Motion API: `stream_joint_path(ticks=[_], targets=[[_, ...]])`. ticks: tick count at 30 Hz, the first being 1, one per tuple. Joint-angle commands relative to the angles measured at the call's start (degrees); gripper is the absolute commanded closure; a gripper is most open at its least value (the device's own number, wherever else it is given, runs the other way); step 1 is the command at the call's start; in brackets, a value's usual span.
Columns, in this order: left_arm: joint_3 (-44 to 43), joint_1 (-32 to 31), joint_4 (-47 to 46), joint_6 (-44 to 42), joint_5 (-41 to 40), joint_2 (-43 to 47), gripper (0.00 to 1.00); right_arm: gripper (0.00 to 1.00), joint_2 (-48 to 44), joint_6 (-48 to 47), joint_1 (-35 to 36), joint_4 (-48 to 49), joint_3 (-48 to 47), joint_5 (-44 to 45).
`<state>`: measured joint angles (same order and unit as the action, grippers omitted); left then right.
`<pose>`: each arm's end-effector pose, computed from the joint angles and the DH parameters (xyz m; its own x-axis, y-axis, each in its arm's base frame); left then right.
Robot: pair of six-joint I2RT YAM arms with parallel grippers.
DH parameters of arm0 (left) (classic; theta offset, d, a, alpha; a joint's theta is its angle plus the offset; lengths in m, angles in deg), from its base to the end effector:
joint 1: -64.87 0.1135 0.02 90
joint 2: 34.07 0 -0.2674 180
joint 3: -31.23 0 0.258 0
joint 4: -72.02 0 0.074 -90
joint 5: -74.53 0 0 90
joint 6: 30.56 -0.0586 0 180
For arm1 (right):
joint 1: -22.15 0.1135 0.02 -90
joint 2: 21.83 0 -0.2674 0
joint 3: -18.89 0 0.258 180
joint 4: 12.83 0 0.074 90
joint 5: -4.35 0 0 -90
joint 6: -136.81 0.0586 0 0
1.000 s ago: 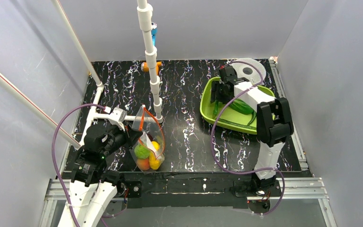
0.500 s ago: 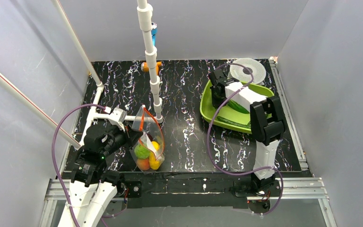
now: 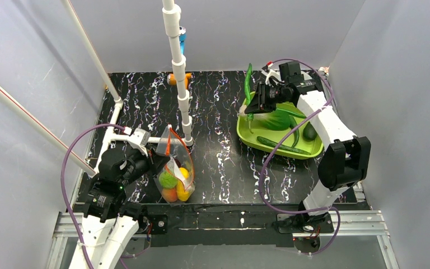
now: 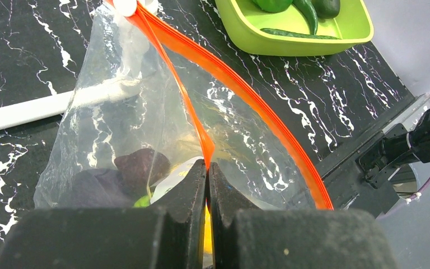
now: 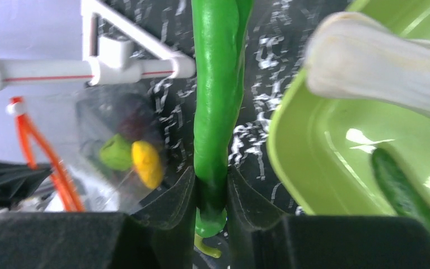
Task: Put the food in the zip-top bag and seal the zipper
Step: Pick up the fake vegetable from the bin, then place the fake vegetable in the zipper food storage bag.
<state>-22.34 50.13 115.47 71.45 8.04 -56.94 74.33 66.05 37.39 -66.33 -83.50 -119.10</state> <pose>0.1102 -0.0532 0.3210 -0.3356 -0.1090 -0.9357 0.5518 0.7823 -0.2891 0.3664 0.1333 0.3171 -0.8603 0.0506 -0.5072 -0.3142 0.7309 0.6059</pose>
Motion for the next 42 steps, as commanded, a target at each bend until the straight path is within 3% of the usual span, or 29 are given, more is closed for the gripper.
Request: stream_joint_path(ticks=[1,6,11,18,23,31,36,41,42], targets=[[0.1,-0.1,-0.6,-0.3,1.0,0.5,1.00,0.90,-4.3,2.2,0.3,1.3,-0.2,-11.8],[-0.3,-0.1,-0.4,-0.5,2.2,-0.6,1.00,0.96,-12.0,2.7,4.2,0.6,8.5,-12.0],[0.0,0.0,-1.0,-0.4,2.5,-0.9,1.00,0.96,-20.0,6.3,16.2,-0.1,12.6,-11.1],[-0.1,0.1,-0.8,-0.4,2.3,-0.3,1.00,0.92,-20.8,13.8,33.3,0.1,10.5,-11.4],[0.3,0.1,-1.1,-0.2,1.7,0.9,1.00,0.92,-19.1,19.1,39.6,1.6,12.2,-14.6],[0.1,0.1,-1.0,-0.3,2.4,1.2,1.00,0.91,-17.1,29.1,44.5,11.0,16.4,-18.4],[0.2,0.1,-1.1,-0.2,2.2,2.3,1.00,0.90,-12.8,31.0,45.2,11.9,16.1,-18.5],[0.2,0.1,-1.0,-0.2,2.8,2.5,1.00,0.88,-7.8,32.6,45.1,12.0,10.6,-17.3],[0.2,0.1,-1.1,-0.3,3.1,2.7,1.00,0.83,-4.7,32.1,44.4,9.7,6.1,-15.9]])
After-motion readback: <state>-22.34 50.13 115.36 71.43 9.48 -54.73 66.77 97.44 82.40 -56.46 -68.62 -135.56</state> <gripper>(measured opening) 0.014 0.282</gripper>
